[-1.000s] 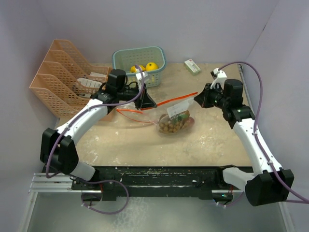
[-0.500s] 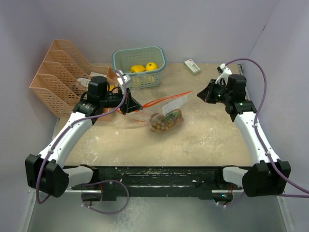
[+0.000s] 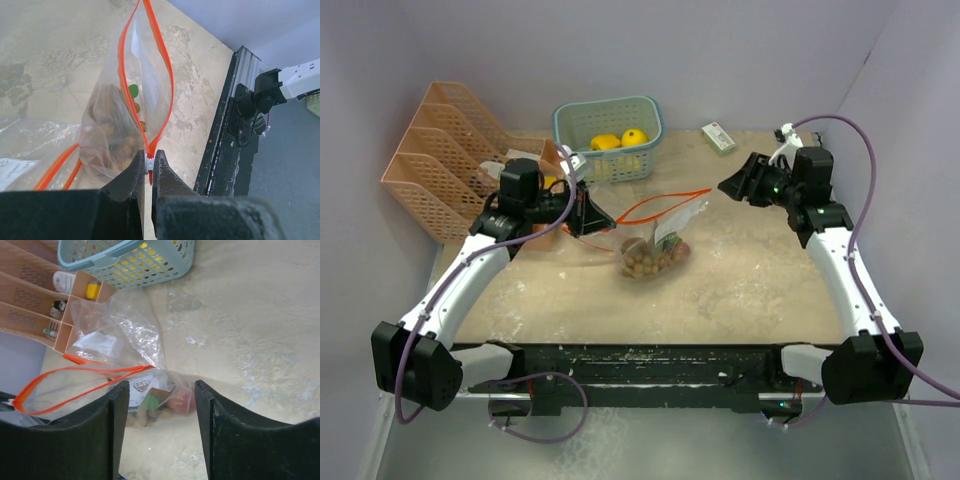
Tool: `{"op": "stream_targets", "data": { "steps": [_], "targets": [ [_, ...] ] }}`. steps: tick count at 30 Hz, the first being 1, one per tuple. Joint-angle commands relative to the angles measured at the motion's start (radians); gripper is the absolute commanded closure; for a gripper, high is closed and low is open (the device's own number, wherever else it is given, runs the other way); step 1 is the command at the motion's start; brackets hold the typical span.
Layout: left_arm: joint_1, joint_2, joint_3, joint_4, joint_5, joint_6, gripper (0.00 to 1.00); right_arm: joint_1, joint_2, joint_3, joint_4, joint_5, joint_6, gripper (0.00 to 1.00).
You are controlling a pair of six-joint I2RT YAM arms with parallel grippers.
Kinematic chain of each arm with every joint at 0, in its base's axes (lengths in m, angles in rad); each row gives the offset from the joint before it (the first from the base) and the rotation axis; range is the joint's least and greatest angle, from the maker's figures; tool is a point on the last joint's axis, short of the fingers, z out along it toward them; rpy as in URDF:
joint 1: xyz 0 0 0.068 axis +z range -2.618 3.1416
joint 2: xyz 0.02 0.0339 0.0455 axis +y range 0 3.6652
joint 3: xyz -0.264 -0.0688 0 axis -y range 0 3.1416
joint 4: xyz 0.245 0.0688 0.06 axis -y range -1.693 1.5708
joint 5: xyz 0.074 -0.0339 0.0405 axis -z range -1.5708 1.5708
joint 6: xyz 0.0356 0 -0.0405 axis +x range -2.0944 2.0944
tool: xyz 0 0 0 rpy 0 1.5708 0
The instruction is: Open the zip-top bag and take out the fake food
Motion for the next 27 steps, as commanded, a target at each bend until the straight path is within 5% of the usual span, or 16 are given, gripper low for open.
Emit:
{"op": "stream_targets", "data": {
  "steps": [1,5,18,22,27],
  "targets": [
    [-0.004,-0.010,-0.040,0.118,0.049,-0.060,0.99,0.049,-0.024,0.064,0.023,-0.039,0.084,0.34],
    [-0.039,0.005,-0.054,0.172,0.033,-0.097,0.99,0.158,0.005,0.130,-0.056,0.018,0.090,0.24],
    [-0.154,0.077,-0.015,0.226,-0.052,-0.130,0.94,0.247,-0.039,0.006,-0.088,0.038,0.149,0.30],
    [-0.190,0.103,-0.007,0.238,-0.056,-0.137,0.93,0.248,-0.055,-0.039,-0.049,0.030,0.136,0.45],
    [-0.205,0.113,-0.001,0.251,-0.056,-0.148,0.92,0.259,-0.019,-0.024,-0.035,0.005,0.095,0.78]
  ]
}}
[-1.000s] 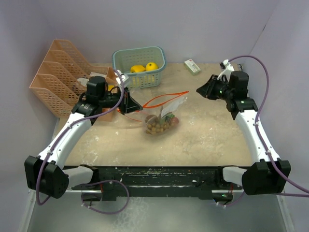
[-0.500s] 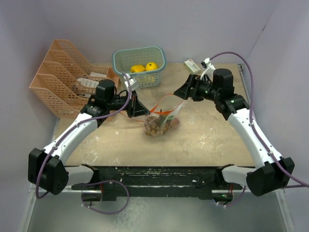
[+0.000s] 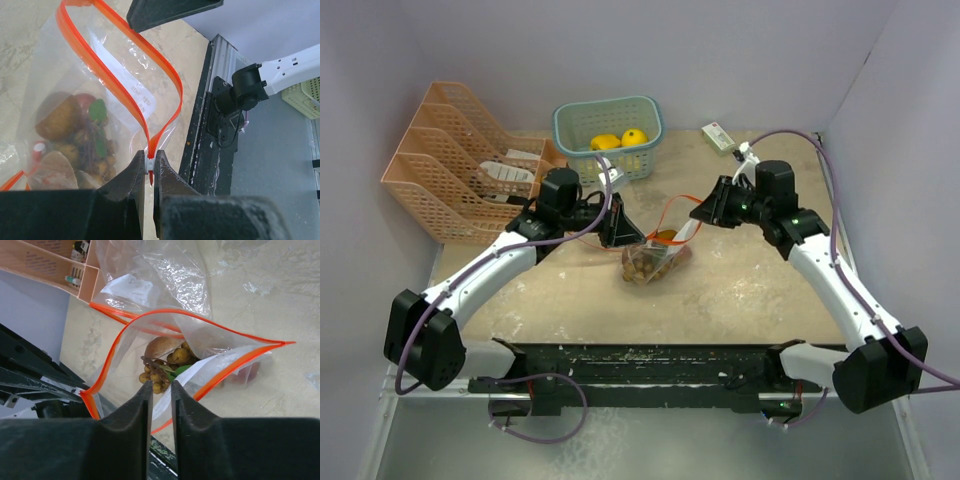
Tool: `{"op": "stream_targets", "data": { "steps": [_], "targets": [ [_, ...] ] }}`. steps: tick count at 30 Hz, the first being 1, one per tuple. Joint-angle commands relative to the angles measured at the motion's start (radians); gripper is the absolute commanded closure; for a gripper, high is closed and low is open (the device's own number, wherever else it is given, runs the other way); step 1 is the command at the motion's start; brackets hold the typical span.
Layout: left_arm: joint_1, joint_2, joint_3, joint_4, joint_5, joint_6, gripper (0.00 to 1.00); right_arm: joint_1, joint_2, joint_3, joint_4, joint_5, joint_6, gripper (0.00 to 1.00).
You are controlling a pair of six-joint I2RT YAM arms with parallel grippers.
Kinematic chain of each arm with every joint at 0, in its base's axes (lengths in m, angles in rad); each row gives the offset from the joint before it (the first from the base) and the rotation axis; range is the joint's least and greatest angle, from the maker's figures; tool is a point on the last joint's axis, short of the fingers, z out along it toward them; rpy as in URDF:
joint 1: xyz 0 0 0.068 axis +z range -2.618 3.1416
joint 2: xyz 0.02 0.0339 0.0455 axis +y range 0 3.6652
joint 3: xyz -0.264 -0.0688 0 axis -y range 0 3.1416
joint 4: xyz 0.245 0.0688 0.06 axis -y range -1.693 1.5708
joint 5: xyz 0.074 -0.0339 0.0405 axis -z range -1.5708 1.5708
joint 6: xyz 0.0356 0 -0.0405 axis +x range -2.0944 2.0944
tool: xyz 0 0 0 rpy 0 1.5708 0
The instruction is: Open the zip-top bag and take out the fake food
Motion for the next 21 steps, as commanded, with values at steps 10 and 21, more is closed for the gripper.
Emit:
{"op": "stream_targets", "data": {
  "steps": [10,21],
  "targets": [
    [-0.010,-0.014,0.048,0.019,-0.028,-0.003,0.92,0.136,0.144,0.101,0.021,0.022,-0.139,0.80],
    [-0.009,-0.014,0.039,0.011,-0.051,-0.010,0.92,0.234,0.244,0.129,0.053,0.080,-0.192,0.52]
  ]
}}
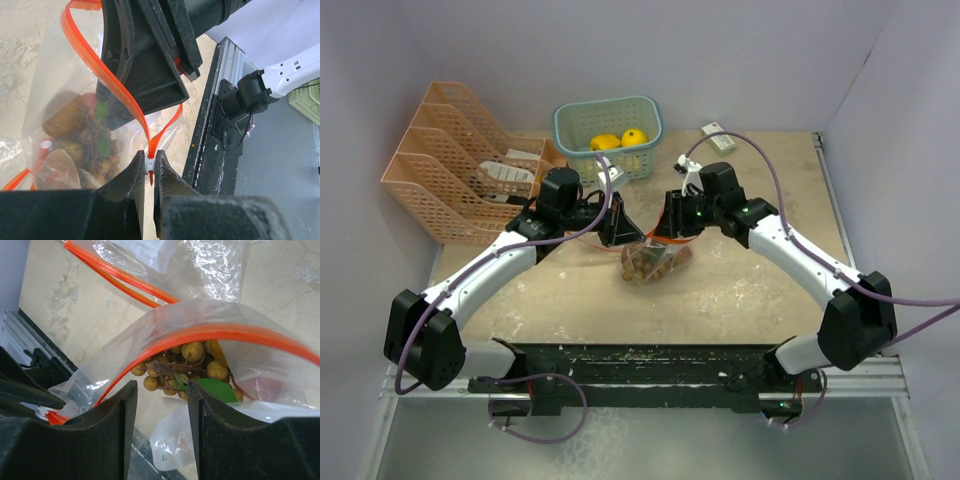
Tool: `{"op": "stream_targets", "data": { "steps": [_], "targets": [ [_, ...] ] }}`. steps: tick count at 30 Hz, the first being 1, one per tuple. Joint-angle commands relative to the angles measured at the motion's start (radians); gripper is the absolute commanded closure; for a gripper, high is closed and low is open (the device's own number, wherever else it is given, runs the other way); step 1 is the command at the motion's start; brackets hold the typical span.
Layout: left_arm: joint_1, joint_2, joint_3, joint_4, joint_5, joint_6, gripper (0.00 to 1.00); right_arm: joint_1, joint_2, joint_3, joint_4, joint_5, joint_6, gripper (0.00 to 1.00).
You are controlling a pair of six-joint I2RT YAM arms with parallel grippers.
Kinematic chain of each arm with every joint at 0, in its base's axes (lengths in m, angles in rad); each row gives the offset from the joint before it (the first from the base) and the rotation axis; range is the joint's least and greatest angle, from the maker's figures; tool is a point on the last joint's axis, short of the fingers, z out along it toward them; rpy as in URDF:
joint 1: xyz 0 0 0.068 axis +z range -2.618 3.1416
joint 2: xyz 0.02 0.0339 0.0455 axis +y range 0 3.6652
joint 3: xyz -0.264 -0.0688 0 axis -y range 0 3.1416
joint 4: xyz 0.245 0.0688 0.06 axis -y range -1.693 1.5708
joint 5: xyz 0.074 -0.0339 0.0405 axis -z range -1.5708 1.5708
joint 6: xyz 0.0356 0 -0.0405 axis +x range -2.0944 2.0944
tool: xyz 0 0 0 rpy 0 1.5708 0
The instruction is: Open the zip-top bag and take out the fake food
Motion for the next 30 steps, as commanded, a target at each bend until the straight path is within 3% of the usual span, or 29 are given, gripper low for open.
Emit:
{"op": "stream_targets", "data": {
  "steps": [1,7,10,22,30],
  "targets": [
    [0.000,-0.018,0.029,0.013,-0.016,-0.004,0.92,0.029,0.017,0.060,0.041,0.045,-0.049,0.52],
    [0.000,-0.027,0.022,0.004,-0.023,0.002,0.92,0.055,0.058,0.060,0.050,0.066,-0.067,0.47],
    [0.000,-0.027,0.022,0.000,-0.026,0.006,0.91,0.061,0.075,0.056,0.051,0.073,-0.071,0.50],
    [0.000,-0.028,0.017,-0.008,-0.028,0.005,0.91,0.063,0.045,0.070,0.052,0.170,-0.072,1.00],
    [0.001,-0.022,0.017,-0.014,-0.031,0.006,0.91,0.063,0.020,0.081,0.052,0.187,-0.069,1.00]
  ]
}}
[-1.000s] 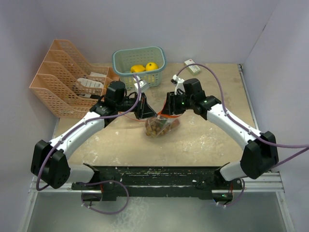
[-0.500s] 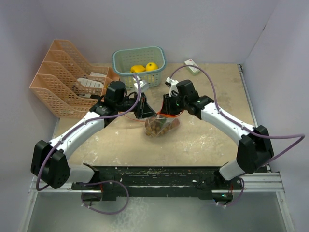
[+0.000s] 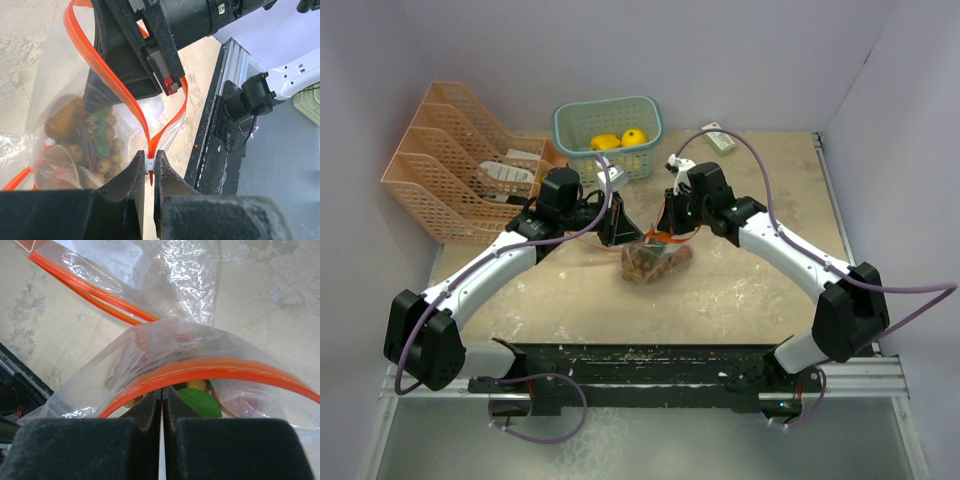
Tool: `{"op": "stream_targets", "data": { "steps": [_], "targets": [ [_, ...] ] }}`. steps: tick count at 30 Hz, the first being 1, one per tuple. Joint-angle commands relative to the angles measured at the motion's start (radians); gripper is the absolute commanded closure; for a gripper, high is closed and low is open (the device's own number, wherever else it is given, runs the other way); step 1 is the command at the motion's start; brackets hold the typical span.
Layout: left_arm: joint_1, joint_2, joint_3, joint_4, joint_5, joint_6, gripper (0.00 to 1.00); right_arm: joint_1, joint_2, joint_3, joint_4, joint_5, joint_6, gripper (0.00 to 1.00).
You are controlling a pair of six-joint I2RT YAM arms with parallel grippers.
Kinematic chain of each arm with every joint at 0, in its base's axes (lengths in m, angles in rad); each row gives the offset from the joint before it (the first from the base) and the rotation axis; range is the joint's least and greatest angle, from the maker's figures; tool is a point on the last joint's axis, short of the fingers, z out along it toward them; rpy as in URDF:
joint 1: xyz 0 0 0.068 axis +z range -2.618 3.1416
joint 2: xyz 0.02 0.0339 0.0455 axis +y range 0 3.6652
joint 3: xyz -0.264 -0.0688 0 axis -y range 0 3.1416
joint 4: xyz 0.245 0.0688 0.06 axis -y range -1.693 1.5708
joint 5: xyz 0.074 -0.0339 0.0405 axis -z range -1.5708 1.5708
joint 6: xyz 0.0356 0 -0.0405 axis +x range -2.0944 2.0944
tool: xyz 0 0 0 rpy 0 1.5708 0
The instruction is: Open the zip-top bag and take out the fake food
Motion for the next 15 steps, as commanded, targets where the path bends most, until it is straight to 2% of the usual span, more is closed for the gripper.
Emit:
{"op": "stream_targets", "data": {
  "steps": [1,3,4,5,9,12,15],
  "targets": [
    [-0.001,-0.020,0.017,0.000,-0.004,0.004,0.91,0.005,-0.054,0.049,0.025,0.031,-0.007,1.00],
    [-0.001,-0.019,0.017,0.002,-0.003,0.003,0.91,0.006,-0.051,0.052,0.024,0.020,-0.012,0.94],
    [-0.001,-0.017,0.016,0.004,-0.003,0.001,0.91,0.005,-0.047,0.053,0.022,0.008,-0.014,0.80],
    [-0.001,-0.015,0.019,0.008,-0.002,-0.001,0.91,0.005,-0.040,0.053,0.022,-0.009,-0.015,0.71],
    [-0.001,-0.013,0.024,0.009,-0.001,-0.003,0.91,0.008,-0.017,0.040,0.044,-0.050,-0.009,0.48],
    [-0.001,-0.015,0.024,0.007,-0.003,-0.003,0.91,0.011,-0.003,0.037,0.066,-0.059,-0.014,0.40],
    [-0.001,-0.018,0.021,0.002,-0.004,0.000,0.91,0.015,0.014,0.030,0.113,-0.070,-0.015,0.40]
  ]
}}
